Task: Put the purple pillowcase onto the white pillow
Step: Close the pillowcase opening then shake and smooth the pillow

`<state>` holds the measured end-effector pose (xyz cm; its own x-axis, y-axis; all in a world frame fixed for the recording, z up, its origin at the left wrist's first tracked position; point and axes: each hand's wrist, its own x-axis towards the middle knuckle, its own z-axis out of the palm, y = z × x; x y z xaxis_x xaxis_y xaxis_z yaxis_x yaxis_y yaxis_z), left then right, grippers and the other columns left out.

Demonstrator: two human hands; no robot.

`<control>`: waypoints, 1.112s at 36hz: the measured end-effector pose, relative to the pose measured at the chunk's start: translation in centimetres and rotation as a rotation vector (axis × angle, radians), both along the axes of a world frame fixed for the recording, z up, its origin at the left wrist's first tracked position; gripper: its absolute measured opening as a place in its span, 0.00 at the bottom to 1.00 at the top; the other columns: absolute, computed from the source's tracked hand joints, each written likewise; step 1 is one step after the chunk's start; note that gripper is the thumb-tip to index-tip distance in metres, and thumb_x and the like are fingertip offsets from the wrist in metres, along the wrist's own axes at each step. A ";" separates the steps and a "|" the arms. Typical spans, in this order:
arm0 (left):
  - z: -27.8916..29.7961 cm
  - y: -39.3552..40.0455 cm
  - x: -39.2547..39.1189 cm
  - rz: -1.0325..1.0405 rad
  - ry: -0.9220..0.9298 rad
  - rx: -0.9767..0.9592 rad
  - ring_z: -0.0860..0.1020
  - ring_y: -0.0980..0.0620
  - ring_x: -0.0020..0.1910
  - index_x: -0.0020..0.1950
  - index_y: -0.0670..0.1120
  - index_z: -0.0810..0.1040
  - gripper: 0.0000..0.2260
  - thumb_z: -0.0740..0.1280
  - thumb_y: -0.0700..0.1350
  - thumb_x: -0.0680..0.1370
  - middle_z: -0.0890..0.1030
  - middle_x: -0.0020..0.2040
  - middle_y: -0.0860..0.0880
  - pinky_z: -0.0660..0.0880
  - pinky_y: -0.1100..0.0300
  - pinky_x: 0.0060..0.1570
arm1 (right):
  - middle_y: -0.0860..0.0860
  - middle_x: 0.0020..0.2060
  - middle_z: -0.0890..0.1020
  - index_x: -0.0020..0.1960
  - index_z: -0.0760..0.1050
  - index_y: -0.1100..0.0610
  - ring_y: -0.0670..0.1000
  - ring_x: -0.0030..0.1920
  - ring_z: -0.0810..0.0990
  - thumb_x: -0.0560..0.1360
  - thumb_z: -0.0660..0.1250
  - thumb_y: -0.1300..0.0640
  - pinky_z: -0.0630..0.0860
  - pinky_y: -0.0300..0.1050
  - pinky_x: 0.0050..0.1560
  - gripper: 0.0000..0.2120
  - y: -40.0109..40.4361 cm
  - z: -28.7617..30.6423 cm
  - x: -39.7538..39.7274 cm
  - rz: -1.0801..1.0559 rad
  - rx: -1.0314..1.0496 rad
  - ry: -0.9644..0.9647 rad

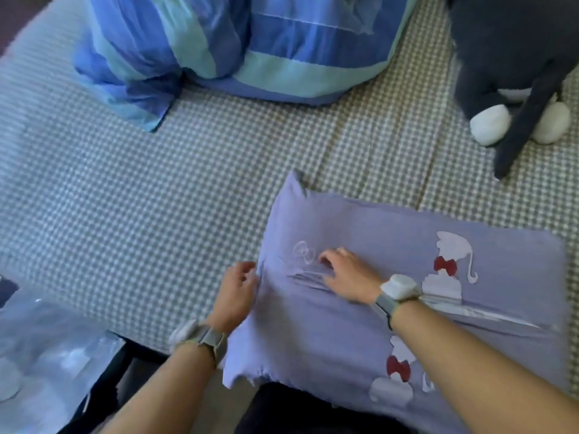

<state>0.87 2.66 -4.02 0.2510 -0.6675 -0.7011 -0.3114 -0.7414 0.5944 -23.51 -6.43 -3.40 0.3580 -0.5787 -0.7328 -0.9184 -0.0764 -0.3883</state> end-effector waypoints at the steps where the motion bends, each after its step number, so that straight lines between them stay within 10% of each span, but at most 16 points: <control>1: -1.4 1.0 1.4 -0.010 -0.032 0.091 0.78 0.48 0.49 0.63 0.46 0.76 0.10 0.62 0.45 0.82 0.80 0.53 0.46 0.76 0.57 0.49 | 0.54 0.57 0.74 0.59 0.73 0.51 0.58 0.58 0.76 0.76 0.65 0.51 0.73 0.50 0.59 0.13 -0.8 0.2 0.4 -0.044 0.012 -0.001; 8: -5.7 8.6 0.9 -0.185 -0.129 0.352 0.78 0.42 0.49 0.44 0.45 0.76 0.17 0.55 0.53 0.84 0.81 0.46 0.44 0.69 0.53 0.46 | 0.55 0.73 0.62 0.77 0.59 0.54 0.60 0.72 0.62 0.81 0.60 0.44 0.64 0.57 0.71 0.28 -8.8 -0.1 5.7 -0.216 -0.294 0.009; 13: -3.9 11.9 -0.4 0.003 -0.203 0.248 0.78 0.38 0.50 0.44 0.47 0.71 0.15 0.54 0.55 0.84 0.81 0.46 0.42 0.72 0.48 0.49 | 0.56 0.75 0.65 0.79 0.55 0.57 0.62 0.72 0.67 0.73 0.55 0.29 0.66 0.58 0.70 0.44 -13.7 -3.5 7.9 -0.369 -0.020 0.048; 18: -1.9 17.9 -1.0 0.068 -0.305 0.288 0.79 0.36 0.48 0.46 0.50 0.66 0.14 0.52 0.57 0.83 0.81 0.42 0.44 0.67 0.53 0.41 | 0.61 0.54 0.81 0.46 0.78 0.59 0.61 0.50 0.78 0.82 0.57 0.45 0.69 0.48 0.45 0.20 -13.1 -4.1 10.9 0.052 -0.146 0.149; 27: -3.0 12.0 -0.3 -0.051 -0.424 0.082 0.78 0.35 0.48 0.44 0.49 0.65 0.13 0.56 0.56 0.83 0.82 0.45 0.40 0.65 0.52 0.40 | 0.65 0.52 0.81 0.54 0.81 0.64 0.67 0.51 0.79 0.83 0.53 0.48 0.75 0.57 0.52 0.24 -16.3 -2.3 6.0 -0.177 -0.695 0.192; 31: -5.2 12.3 2.0 -0.213 -0.586 0.235 0.78 0.38 0.50 0.51 0.49 0.68 0.09 0.57 0.53 0.82 0.78 0.50 0.41 0.69 0.50 0.42 | 0.64 0.61 0.75 0.63 0.76 0.62 0.65 0.61 0.71 0.83 0.55 0.54 0.70 0.58 0.64 0.18 -13.9 -1.9 4.7 -0.193 -0.556 0.139; 36: -3.1 9.2 -1.6 -0.328 -0.710 -0.118 0.71 0.37 0.58 0.69 0.45 0.72 0.25 0.63 0.40 0.71 0.73 0.63 0.39 0.69 0.43 0.57 | 0.55 0.67 0.68 0.72 0.67 0.56 0.56 0.66 0.68 0.82 0.60 0.50 0.68 0.51 0.65 0.21 -5.6 0.5 0.5 -0.251 -0.630 -0.198; 40: -0.4 5.6 -6.6 -0.525 -0.558 -0.494 0.71 0.36 0.65 0.72 0.43 0.73 0.28 0.59 0.43 0.71 0.73 0.68 0.37 0.69 0.42 0.64 | 0.57 0.54 0.77 0.60 0.76 0.59 0.60 0.53 0.75 0.79 0.58 0.49 0.73 0.54 0.54 0.18 6.0 -1.2 -8.3 -0.223 -0.639 0.074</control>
